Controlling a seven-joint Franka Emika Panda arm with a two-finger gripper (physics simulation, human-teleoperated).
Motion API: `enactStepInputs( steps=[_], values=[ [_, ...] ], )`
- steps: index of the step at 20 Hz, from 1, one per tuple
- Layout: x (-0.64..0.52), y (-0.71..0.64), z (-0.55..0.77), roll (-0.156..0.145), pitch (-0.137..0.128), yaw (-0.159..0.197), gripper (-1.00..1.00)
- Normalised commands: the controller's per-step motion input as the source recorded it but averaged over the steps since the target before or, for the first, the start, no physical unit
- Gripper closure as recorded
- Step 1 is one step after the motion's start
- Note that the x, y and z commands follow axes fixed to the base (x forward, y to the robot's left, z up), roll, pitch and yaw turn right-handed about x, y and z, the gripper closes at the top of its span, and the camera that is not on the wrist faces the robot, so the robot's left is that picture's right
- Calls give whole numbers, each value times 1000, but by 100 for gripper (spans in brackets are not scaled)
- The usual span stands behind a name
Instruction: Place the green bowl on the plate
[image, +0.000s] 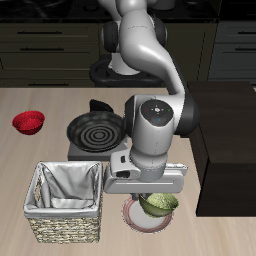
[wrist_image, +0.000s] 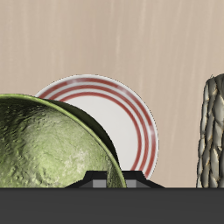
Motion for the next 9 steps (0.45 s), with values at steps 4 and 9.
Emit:
enactStepInputs(
  steps=[4,9],
  values=[
    [-47,13,-34,26,23,2,-100],
    [-118,-2,110,7,-19,16,-100]
  ],
)
